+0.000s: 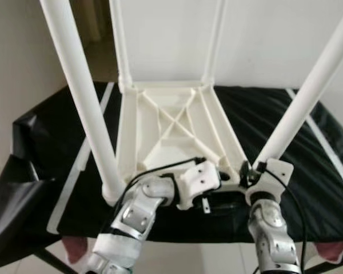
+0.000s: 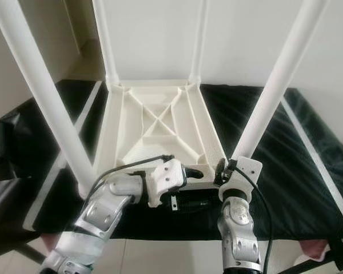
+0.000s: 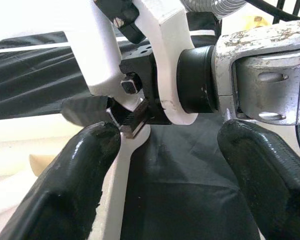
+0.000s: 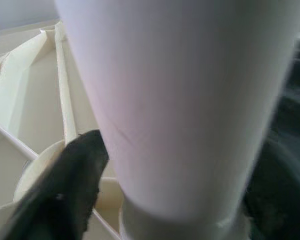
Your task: Building children table
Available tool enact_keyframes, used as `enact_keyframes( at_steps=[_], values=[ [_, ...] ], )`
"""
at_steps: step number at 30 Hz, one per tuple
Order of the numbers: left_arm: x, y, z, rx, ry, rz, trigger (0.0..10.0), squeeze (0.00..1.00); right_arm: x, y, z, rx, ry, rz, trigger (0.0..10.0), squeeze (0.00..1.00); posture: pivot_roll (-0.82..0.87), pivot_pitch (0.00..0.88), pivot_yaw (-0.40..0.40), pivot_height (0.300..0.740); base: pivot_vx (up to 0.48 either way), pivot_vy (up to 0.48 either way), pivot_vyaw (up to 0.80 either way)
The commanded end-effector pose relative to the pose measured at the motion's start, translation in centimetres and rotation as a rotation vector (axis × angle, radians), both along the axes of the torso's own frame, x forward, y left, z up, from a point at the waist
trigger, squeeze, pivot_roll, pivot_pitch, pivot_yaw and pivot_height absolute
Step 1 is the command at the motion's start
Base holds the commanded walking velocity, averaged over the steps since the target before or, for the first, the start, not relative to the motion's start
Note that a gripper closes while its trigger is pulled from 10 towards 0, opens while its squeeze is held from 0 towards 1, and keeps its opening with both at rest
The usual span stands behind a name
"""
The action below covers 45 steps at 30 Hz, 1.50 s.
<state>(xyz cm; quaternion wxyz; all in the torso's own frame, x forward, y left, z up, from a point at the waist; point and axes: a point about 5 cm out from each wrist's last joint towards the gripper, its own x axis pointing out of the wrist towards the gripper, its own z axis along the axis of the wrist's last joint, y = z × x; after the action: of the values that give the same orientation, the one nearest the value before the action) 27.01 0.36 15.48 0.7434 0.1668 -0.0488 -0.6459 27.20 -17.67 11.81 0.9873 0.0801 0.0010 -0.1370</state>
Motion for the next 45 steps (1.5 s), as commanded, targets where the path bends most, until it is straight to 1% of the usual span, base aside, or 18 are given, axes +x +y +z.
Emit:
enact_keyframes(
  at_steps=[1, 6, 7, 8, 9, 17, 21, 23, 30, 32, 33, 37, 38, 39, 40, 41, 42, 45],
  values=[
    [0.8, 0.1, 0.0, -0.043, -0.028, 0.15, 10.0, 0.0, 0.3, -0.1, 0.3, 0.014, -0.022, 0.029, 10.0, 1.0, -0.04, 0.0, -0.002, 0.74, 0.0, 0.0, 0.0],
    [0.8, 0.1, 0.0, -0.046, -0.023, 0.149, 10.0, 0.0, 0.3, -0.7, 0.6, -0.024, -0.031, 0.094, 10.0, 1.0, -0.05, 0.0, -0.003, 0.74, 0.0, 0.0, 0.0],
    [0.9, 0.1, 0.0, -0.045, -0.025, 0.15, 10.0, 0.0, 0.3, -0.8, 0.5, -0.044, -0.028, 0.124, 10.0, 0.71, -0.04, 0.0, -0.006, 0.74, 0.0, 0.0, 0.0],
    [0.9, 0.1, 0.0, -0.045, -0.025, 0.15, 10.0, 0.0, 0.3, -0.8, 0.5, -0.044, -0.028, 0.124, 10.0, 0.71, -0.04, 0.0, -0.006, 0.74, 0.0, 0.0, 0.0],
    [0.9, 0.1, 0.0, -0.046, -0.027, 0.151, 10.0, 0.0, 0.1, -0.9, 0.3, -0.065, -0.026, 0.159, 10.0, 0.0, -0.04, 0.0, -0.01, 0.74, 0.0, 0.0, 0.0],
    [0.9, 0.3, -0.1, -0.054, -0.025, 0.161, 10.0, 0.0, -0.1, -1.2, 0.3, -0.082, -0.04, 0.189, 10.0, 0.0, -0.04, 0.0, -0.014, 0.74, 0.0, 0.0, 0.0],
    [0.8, 0.6, -0.5, -0.039, -0.032, 0.173, 10.0, 0.0, -0.5, -1.8, 0.5, -0.123, -0.053, 0.246, 10.0, 0.0, -0.03, 0.0, -0.016, 0.74, 0.0, 0.0, 0.0],
    [0.6, 0.7, -0.9, -0.036, -0.013, 0.166, 10.0, 0.0, -0.7, -2.2, 0.6, -0.163, -0.052, 0.313, 10.0, 0.0, -0.04, 0.0, -0.013, 0.74, 0.0, 0.0, 0.0],
    [0.7, 0.6, -1.1, -0.029, -0.009, 0.166, 10.0, 0.0, -0.9, -2.9, 0.5, -0.205, -0.04, 0.416, 10.0, 0.0, -0.04, 0.0, -0.01, 0.74, 0.0, 0.0, 0.0],
    [0.7, 0.4, -1.0, -0.037, -0.008, 0.163, 10.0, 0.0, -0.7, -3.5, 0.6, -0.254, -0.034, 0.463, 10.0, 0.0, -0.05, 0.0, -0.007, 0.74, 0.0, 0.0, 0.0],
    [0.7, 0.4, -1.0, -0.037, -0.008, 0.163, 10.0, 0.0, -0.7, -3.5, 0.6, -0.254, -0.034, 0.463, 10.0, 0.0, -0.05, 0.0, -0.007, 0.74, 0.0, 0.0, 0.0],
    [0.5, 0.1, -0.8, -0.047, -0.01, 0.142, 10.0, 0.0, 0.2, -4.4, 0.9, -0.334, -0.015, 0.504, 10.0, 0.0, -0.06, 0.0, -0.003, 0.74, 0.0, 0.0, 0.0],
    [0.6, 0.1, -0.8, -0.047, -0.01, 0.142, 10.0, 0.0, 0.3, -4.5, 0.9, -0.337, -0.012, 0.508, 5.0, 0.0, -0.06, 0.0, -0.003, 0.74, 0.0, 0.0, 0.0],
    [0.6, 0.1, -0.8, -0.047, -0.01, 0.142, 10.0, 0.0, 0.3, -4.5, 0.9, -0.337, -0.012, 0.508, 5.0, 0.0, -0.06, 0.0, -0.003, 0.74, 0.0, 0.0, 0.0],
    [0.6, 0.1, -0.8, -0.047, -0.011, 0.143, 10.0, 0.0, 0.3, -4.7, 0.9, -0.339, -0.011, 0.511, 2.0, 0.0, -0.06, 0.0, -0.005, 0.74, 0.0, 0.0, 0.0],
    [0.6, 0.1, -0.8, -0.047, -0.011, 0.144, 10.0, 0.0, 0.4, -4.8, 0.9, -0.339, -0.011, 0.514, 2.0, 0.0, -0.06, 0.0, -0.005, 0.74, 0.0, 0.0, 0.0],
    [0.6, 0.0, -0.8, -0.048, -0.011, 0.144, 10.0, 0.0, 0.4, -4.8, 0.9, -0.338, -0.01, 0.522, 0.0, 0.0, -0.06, 0.0, -0.005, 0.74, 0.0, 0.0, 0.0],
    [0.6, 0.0, -0.8, -0.048, -0.012, 0.146, 10.0, 0.0, 0.4, -4.8, 0.9, -0.343, -0.005, 0.55, 0.0, 0.0, -0.05, 0.0, -0.01, 0.74, 0.0, 0.0, 0.0]
  ],
)
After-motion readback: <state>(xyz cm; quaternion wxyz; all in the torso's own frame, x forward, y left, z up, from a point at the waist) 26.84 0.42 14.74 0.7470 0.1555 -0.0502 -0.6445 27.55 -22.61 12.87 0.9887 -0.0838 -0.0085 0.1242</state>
